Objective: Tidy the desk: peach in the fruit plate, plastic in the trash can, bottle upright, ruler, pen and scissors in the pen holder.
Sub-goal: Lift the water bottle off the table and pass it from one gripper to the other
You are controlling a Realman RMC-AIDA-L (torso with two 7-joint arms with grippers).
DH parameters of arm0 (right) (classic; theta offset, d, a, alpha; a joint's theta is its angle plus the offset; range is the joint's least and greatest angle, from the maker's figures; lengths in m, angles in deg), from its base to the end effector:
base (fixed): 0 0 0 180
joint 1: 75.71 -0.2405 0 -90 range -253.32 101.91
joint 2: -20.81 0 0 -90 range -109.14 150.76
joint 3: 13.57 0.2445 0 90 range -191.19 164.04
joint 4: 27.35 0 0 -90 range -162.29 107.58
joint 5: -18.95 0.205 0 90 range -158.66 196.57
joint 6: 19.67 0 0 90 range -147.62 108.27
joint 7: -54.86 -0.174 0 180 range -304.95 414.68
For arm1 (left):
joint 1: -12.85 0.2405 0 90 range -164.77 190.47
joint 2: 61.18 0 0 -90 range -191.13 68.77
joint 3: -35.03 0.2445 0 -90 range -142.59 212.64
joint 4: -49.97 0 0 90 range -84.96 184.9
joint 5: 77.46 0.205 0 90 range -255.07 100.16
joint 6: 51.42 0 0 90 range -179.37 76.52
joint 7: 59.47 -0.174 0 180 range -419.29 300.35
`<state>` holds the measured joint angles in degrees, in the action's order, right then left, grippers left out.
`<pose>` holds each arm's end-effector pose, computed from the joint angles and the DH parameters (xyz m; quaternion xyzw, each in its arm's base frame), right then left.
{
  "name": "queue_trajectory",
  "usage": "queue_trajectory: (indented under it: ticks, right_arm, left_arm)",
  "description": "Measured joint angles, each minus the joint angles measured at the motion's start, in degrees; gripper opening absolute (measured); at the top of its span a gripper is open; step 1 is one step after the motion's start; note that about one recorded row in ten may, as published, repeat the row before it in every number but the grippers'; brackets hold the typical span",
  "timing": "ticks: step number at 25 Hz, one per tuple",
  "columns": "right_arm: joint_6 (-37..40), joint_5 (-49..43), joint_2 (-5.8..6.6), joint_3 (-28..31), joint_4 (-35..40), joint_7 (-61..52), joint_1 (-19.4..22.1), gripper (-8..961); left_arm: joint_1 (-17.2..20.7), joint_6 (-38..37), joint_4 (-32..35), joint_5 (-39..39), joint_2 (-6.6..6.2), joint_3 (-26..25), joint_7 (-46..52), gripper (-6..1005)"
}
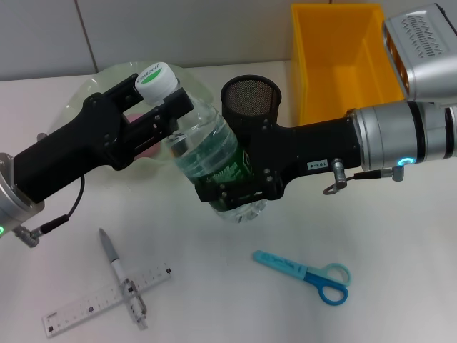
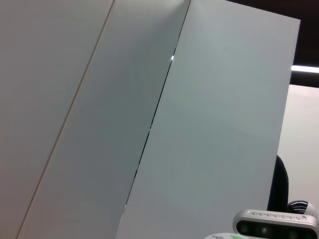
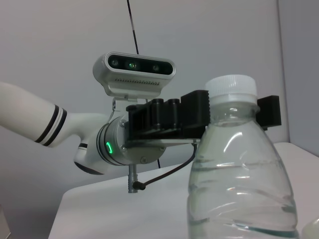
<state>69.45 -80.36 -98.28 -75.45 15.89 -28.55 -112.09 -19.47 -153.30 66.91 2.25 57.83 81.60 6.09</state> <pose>0.1435 0.3396 -0.0435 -0.9609 0.0933 0.2596 0.0247 -0.1740 0.3137 -0.0115 -0.8272 -0.1707 -0.5257 0.1013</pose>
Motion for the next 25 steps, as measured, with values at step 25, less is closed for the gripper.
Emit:
queue_trajectory:
  ticks: [25]
  right_arm:
    - [0.2,0.0,0.00,0.0,-0.1,-0.1,0.2,768]
  left_arm:
    - [-0.4,0.0,-0.5,-0.7,-0.08,0.4,0.0,543]
